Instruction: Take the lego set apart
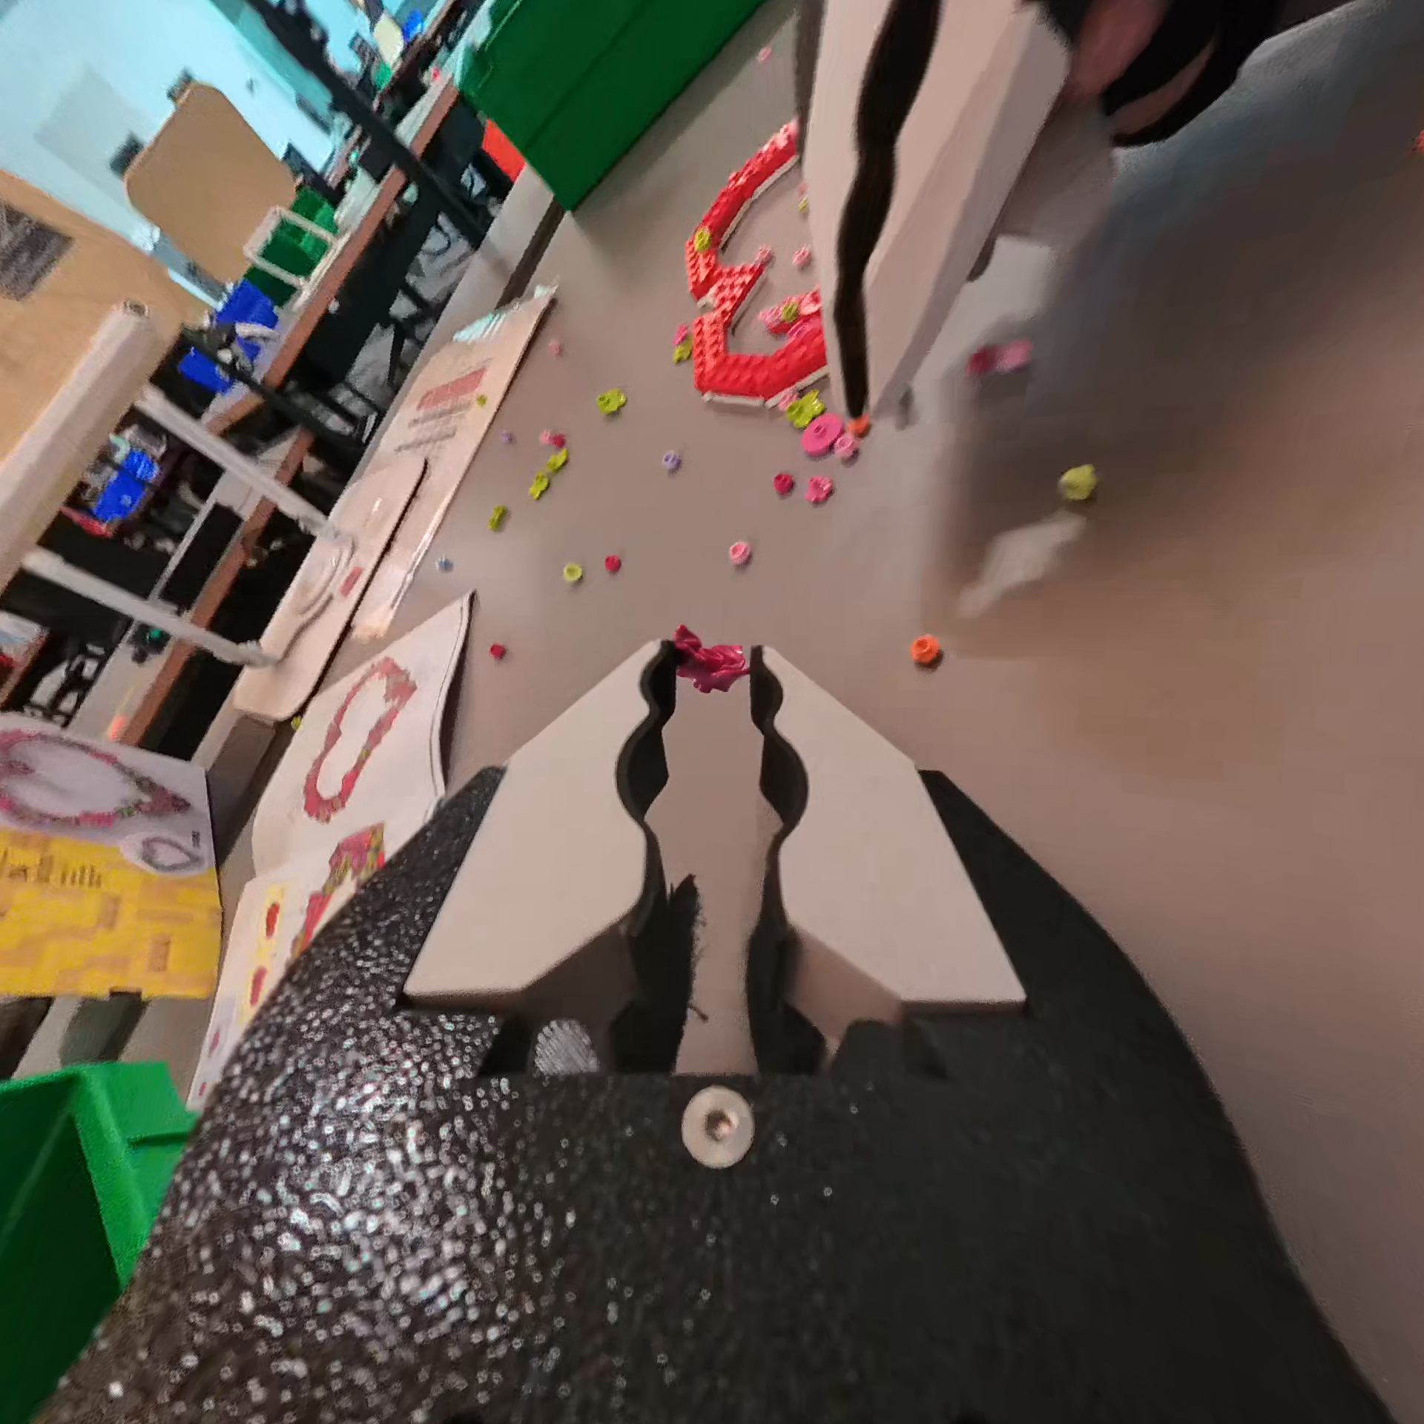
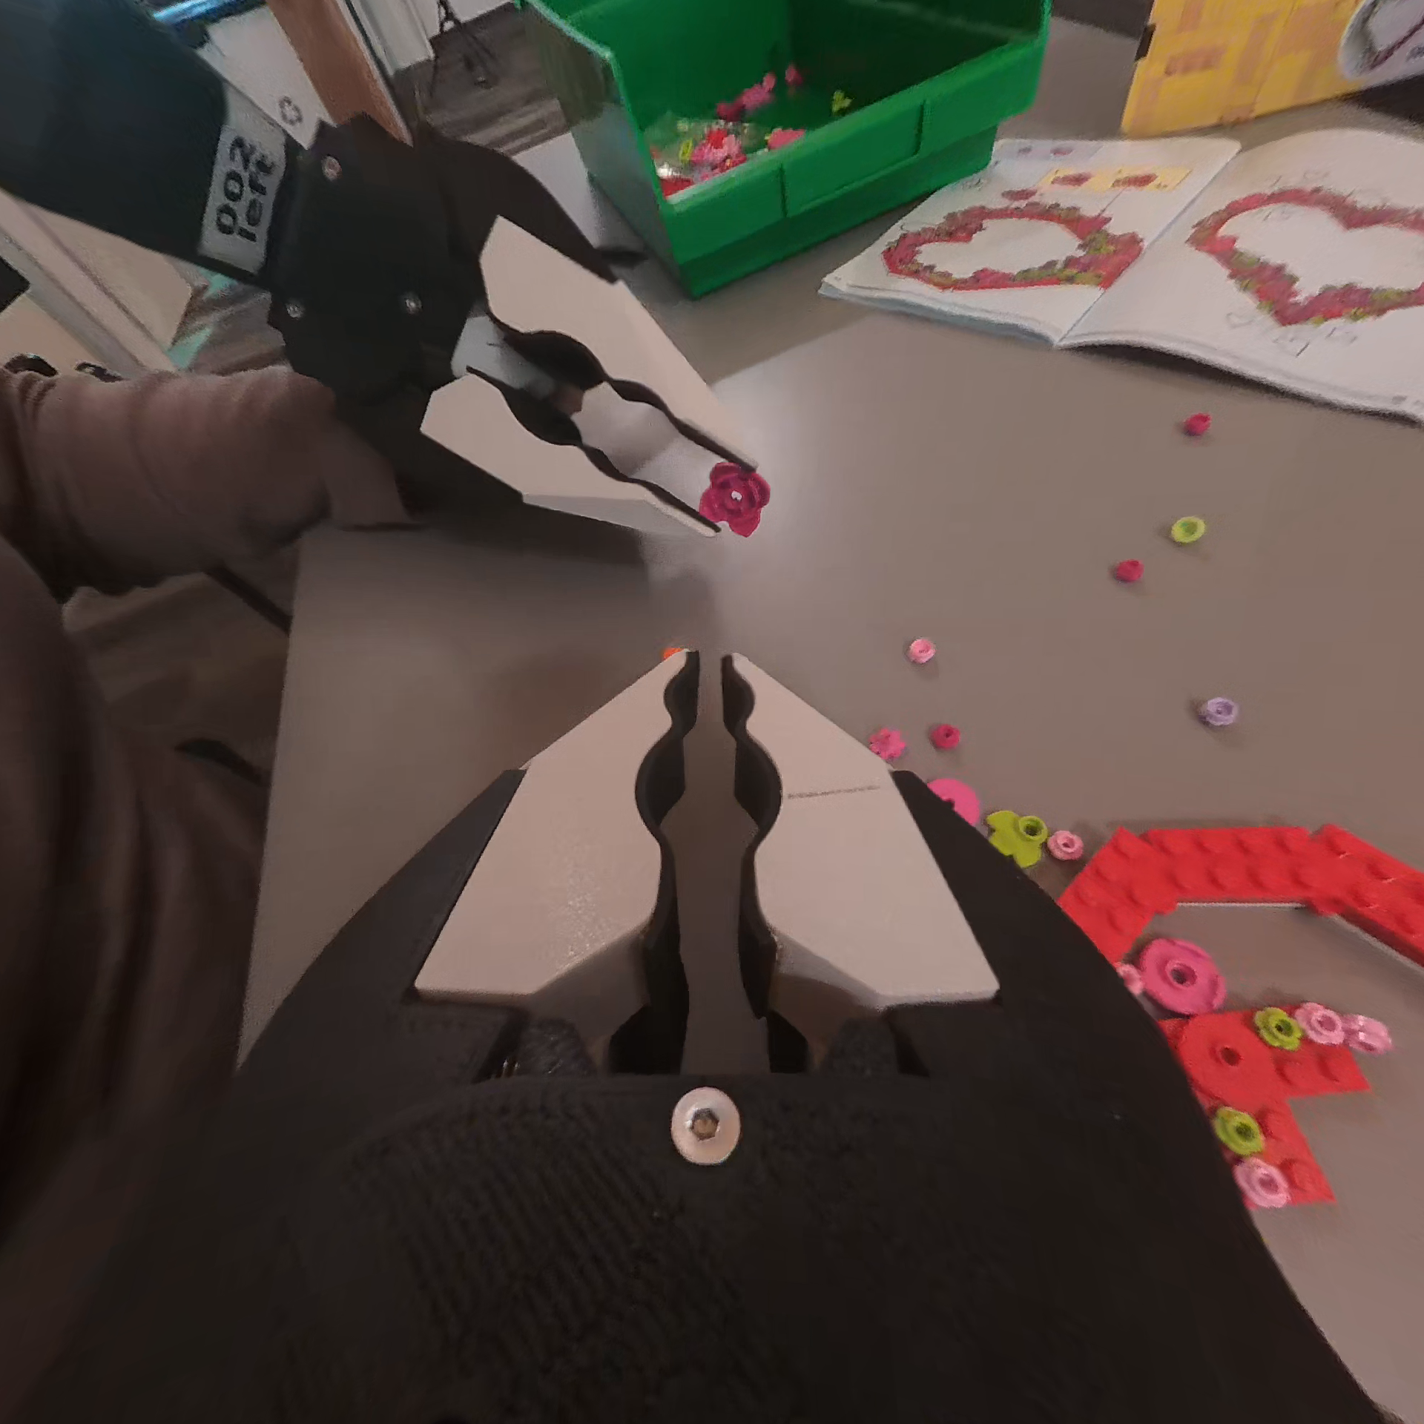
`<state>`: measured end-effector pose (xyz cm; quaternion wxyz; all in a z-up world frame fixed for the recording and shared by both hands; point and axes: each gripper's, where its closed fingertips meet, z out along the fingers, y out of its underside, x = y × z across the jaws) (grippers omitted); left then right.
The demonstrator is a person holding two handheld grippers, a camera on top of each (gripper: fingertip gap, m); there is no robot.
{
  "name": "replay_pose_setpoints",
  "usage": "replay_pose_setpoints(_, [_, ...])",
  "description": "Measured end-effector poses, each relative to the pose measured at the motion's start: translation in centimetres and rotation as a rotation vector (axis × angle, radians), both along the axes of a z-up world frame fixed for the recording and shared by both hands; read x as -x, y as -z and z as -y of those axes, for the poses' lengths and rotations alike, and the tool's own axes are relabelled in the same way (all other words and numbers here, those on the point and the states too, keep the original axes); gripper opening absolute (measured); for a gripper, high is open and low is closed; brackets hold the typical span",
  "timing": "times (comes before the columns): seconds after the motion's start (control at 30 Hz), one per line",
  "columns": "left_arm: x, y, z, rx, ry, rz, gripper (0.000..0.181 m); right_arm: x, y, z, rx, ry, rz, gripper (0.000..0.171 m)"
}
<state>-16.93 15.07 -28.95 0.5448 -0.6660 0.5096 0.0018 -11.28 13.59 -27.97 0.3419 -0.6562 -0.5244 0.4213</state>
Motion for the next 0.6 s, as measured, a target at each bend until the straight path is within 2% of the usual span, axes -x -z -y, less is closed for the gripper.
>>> replay_pose_setpoints(0.1, [1.8,-1.6,-0.9,-0.050,-0.097,0.054,0.016,-0.7,-2.2,-1.8,-0.158,0.104,-0.119,0.014])
replay_pose_setpoints(0.27, [11.3,-10.6,-2.4,-0.275,-0.534,0.178,0.017,-4.9,-6.2,-5.9,-0.532,0.403,-0.257,0.012])
replay_pose_setpoints(0.33, [16.5,-12.9,-2.8,-0.250,-0.710,0.201,0.016,-6.1,-6.9,-6.4,-0.603,0.473,-0.306,0.010])
replay_pose_setpoints(0.4, [21.5,-13.2,-3.5,-0.135,-0.875,0.220,0.018,-6.6,-6.9,-6.6,-0.627,0.509,-0.320,0.009])
replay_pose_setpoints(0.5, [27.5,-10.9,-4.7,0.110,-1.088,0.279,0.077,-6.7,-6.8,-6.8,-0.665,0.524,-0.316,0.008])
replay_pose_setpoints(0.6, [30.1,-9.3,-5.4,0.219,-1.177,0.268,0.105,-7.1,-7.2,-6.7,-0.696,0.532,-0.345,0.007])
